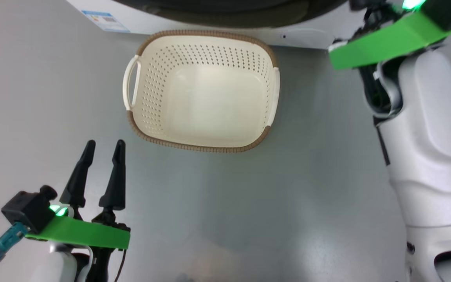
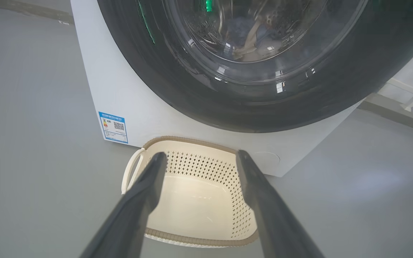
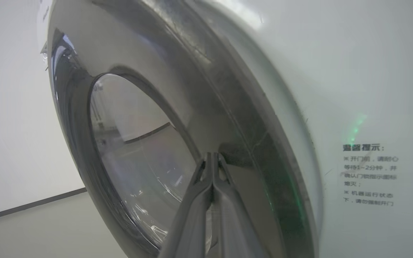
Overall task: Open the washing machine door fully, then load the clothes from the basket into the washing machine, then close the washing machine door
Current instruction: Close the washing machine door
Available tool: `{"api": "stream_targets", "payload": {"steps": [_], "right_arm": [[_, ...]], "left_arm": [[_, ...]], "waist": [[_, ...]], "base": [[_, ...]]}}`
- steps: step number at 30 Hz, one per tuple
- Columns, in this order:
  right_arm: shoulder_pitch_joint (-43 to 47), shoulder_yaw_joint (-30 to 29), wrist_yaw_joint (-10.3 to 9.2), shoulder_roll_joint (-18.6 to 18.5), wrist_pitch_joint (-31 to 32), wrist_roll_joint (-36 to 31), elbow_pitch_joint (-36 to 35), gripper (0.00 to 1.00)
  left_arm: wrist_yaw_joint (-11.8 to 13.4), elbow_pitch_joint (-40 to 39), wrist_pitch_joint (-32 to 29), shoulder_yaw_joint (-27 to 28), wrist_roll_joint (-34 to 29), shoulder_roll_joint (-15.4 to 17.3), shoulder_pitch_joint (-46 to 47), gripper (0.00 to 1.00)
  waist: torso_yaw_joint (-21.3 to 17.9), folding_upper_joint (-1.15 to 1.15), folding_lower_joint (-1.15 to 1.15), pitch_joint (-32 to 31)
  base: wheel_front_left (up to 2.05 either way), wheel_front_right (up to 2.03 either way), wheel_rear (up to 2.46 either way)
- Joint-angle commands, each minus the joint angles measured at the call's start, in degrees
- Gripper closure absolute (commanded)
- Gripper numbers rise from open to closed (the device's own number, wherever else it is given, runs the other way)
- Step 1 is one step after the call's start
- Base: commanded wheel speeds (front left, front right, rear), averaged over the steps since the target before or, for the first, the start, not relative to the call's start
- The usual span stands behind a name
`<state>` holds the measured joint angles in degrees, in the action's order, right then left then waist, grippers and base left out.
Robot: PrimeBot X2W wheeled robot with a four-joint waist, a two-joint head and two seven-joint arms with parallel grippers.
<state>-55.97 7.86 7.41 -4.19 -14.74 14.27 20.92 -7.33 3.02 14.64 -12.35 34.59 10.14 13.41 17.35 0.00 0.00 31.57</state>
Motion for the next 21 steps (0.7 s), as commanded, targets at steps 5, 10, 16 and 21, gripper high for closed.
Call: {"api": "stream_targets", "payload": {"steps": [5, 10, 16, 21], "right_arm": [[-4.7, -1.9, 0.08, 1.3, -0.3, -0.5, -0.6, 1.0], [-7.3, -2.3, 0.08, 1.3, -0.3, -0.5, 0.2, 1.0], [-8.1, -1.9, 0.08, 1.3, -0.3, -0.3, 0.1, 1.0], [-5.1, 0.1, 0.08, 1.3, -0.3, 0.1, 0.1, 1.0]], "left_arm": [[-0.2, -1.5, 0.4, 1.1, 1.1, 1.7, 1.8, 0.0], [-0.2, -1.7, 0.4, 0.9, 1.4, 1.8, 2.6, 0.0], [-0.2, -1.7, 0.4, 0.5, 1.4, 1.8, 3.0, 0.0], [-0.2, -1.5, 0.4, 1.0, 1.2, 1.8, 2.6, 0.0]], "waist": [[0.7, 0.0, 0.0, 2.7], [0.6, 0.0, 0.0, 3.8], [0.3, 0.0, 0.0, 3.9], [-0.6, 0.0, 0.0, 2.2]], "base": [[0.0, 0.0, 0.0], [0.0, 0.0, 0.0], [0.0, 0.0, 0.0], [0.0, 0.0, 0.0]]}}
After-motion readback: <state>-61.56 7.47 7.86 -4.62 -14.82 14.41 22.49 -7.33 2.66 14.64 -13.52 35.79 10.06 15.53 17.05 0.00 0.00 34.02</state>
